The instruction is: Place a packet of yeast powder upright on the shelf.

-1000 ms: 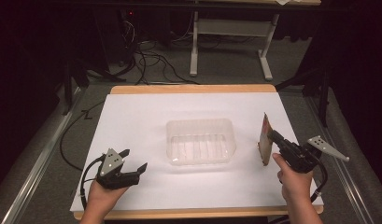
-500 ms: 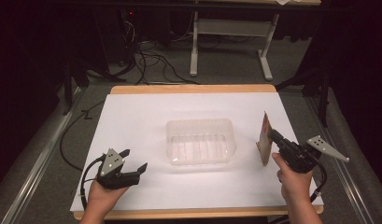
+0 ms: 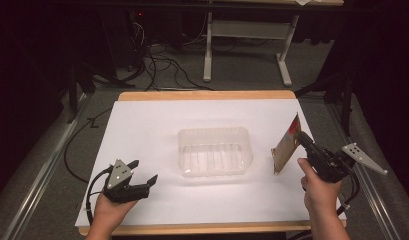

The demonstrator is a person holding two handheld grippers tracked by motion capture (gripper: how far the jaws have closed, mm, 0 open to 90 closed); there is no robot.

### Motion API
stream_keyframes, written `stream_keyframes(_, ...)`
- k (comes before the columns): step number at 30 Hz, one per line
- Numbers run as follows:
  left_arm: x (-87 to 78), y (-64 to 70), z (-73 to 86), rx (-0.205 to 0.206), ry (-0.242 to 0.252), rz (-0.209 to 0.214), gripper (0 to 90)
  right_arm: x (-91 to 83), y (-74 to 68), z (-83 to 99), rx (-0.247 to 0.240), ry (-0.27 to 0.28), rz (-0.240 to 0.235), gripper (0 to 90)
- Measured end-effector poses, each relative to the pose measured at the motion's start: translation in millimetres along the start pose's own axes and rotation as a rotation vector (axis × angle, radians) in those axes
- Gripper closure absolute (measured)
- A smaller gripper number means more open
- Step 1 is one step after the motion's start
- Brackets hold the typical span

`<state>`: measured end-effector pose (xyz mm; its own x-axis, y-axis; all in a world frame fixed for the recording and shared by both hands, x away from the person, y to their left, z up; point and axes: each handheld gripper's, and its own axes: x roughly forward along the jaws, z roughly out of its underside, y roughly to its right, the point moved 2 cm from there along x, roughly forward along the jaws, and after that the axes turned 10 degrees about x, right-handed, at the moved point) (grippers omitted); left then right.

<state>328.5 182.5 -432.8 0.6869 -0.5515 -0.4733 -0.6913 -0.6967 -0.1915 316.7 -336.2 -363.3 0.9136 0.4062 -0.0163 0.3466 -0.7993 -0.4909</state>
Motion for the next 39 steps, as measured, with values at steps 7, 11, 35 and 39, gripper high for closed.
stream_keyframes(7, -0.8, -0.3, -0.2, 0.000, 0.009, -0.005, 21.3, 3.7, -9.0, -5.0, -0.002, 0.006, -0.021, 90.0)
stream_keyframes(11, -1.2, -0.2, -0.3, 0.003, 0.010, -0.006, 21.2, 7.0, -16.3, -8.4, -0.011, -0.002, -0.035, 90.0)
stream_keyframes(35, -0.6, 5.8, -2.9, -0.014, 0.032, 0.020, 21.4, 19.2, -50.1, -23.6, -0.040, -0.040, -0.047, 90.0)
stream_keyframes(39, 1.5, 7.3, -3.0, -0.021, 0.030, 0.021, 21.4, 17.1, -51.0, -24.9, -0.041, -0.045, -0.048, 90.0)
